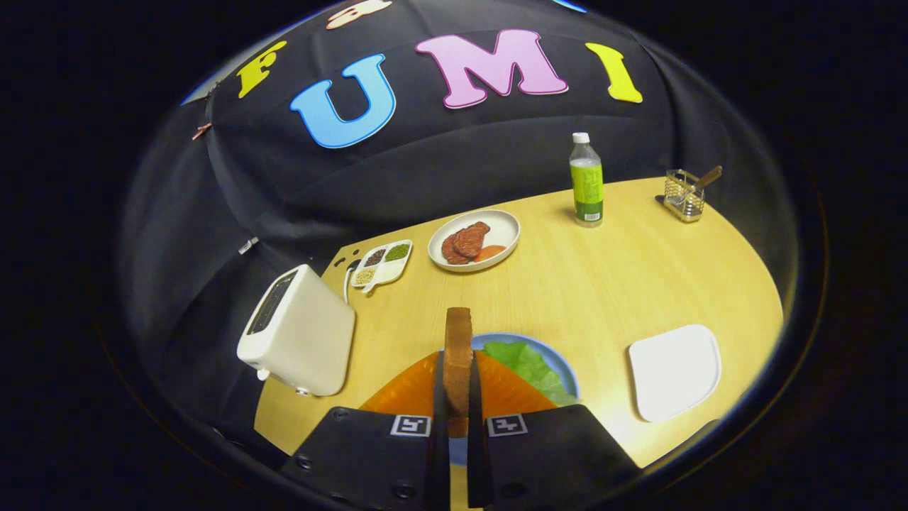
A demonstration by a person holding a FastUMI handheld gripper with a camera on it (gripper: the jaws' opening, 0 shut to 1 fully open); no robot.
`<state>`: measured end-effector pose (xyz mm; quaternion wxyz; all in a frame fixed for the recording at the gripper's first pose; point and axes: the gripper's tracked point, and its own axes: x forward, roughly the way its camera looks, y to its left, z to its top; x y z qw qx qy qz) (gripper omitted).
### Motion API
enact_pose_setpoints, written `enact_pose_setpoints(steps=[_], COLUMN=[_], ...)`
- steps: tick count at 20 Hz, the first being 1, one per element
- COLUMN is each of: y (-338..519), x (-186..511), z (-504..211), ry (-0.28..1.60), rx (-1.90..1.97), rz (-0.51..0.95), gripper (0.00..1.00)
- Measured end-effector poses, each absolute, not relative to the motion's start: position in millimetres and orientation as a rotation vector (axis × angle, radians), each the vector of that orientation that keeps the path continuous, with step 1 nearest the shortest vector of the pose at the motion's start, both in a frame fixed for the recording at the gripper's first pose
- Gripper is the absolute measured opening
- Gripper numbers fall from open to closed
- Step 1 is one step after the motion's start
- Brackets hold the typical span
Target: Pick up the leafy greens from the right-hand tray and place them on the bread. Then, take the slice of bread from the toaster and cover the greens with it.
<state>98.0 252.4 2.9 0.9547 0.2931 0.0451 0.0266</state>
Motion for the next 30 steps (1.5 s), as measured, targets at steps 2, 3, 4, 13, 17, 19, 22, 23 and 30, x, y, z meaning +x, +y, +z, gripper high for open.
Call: enact_pose_setpoints(steps=[2, 3, 4, 13, 17, 19, 22, 23, 30], y=[258, 258, 254, 208, 185, 164, 133, 122, 62], x=[110, 115, 119, 102, 84, 72, 50, 43, -18], z=[-4, -12, -23, -93, -79, -62, -23, -9, 77], ry=[0.088, 0.091, 0.107, 0.252, 0.225, 0.182, 0.095, 0.062, -0.129], rx=[0.680, 0.731, 0.763, 0.520, 0.429, 0.378, 0.298, 0.274, 0.170], rz=[0.063, 0.055, 0.033, -0.152, -0.176, -0.193, -0.207, -0.209, -0.201], gripper=[0.14, 0.14, 0.14, 0.64, 0.73, 0.74, 0.74, 0.75, 0.92])
